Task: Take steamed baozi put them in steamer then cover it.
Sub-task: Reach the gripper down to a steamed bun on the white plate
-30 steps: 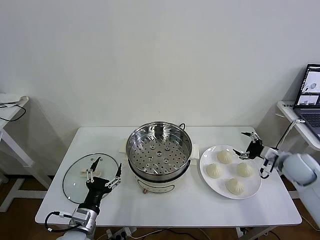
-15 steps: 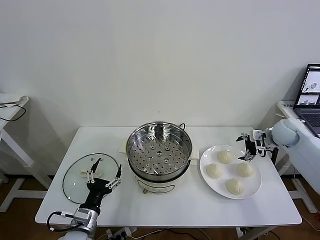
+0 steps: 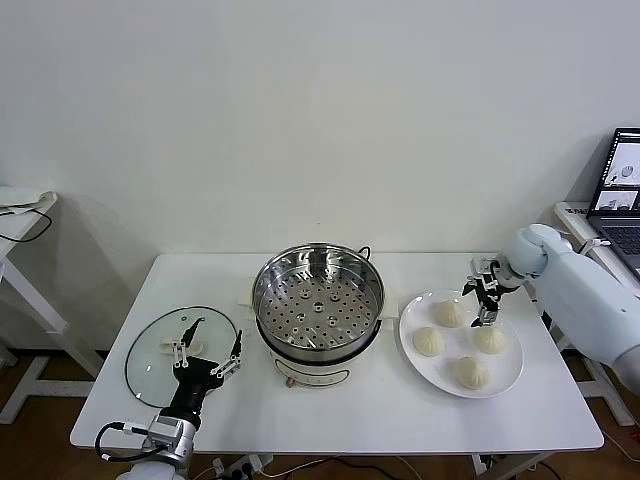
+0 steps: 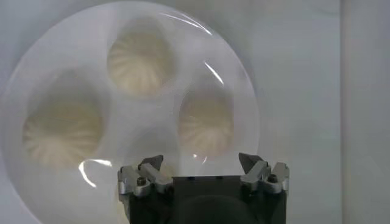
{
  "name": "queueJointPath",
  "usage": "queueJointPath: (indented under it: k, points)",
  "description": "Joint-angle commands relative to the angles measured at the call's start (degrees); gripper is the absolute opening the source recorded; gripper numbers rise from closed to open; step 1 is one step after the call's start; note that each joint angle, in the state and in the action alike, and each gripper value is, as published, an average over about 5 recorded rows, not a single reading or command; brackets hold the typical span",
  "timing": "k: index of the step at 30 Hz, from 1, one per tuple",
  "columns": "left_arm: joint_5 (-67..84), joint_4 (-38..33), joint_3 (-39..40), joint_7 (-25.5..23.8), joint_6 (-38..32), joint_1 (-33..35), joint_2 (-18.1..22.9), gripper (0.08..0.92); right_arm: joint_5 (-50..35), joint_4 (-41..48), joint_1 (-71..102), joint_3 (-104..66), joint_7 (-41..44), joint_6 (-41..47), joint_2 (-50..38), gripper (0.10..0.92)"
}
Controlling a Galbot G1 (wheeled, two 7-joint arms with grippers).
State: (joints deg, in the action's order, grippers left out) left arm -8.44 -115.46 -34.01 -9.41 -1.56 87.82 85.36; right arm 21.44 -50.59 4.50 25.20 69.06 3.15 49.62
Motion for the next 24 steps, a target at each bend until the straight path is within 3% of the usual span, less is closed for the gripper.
queueJointPath:
  k: [1, 20, 24]
  points:
    - [-0.05, 0.10, -0.04, -0.03, -0.02, 0.04, 0.03, 0.823, 3.60, 8.59, -2.29, 0.66, 0.64, -0.61, 6.65, 0.823]
    - [-0.40, 0.28, -0.08, -0.17, -0.40, 0.36, 0.24, 0.823, 6.51, 10.71, -0.83, -2.29, -1.23, -1.49, 9.20, 0.817]
    - [-0.43, 0.40, -0.20, -0.18, -0.54, 0.44, 0.24, 0.823, 6.58, 10.46, -0.70, -2.19, -1.13, -1.51, 8.99, 0.745]
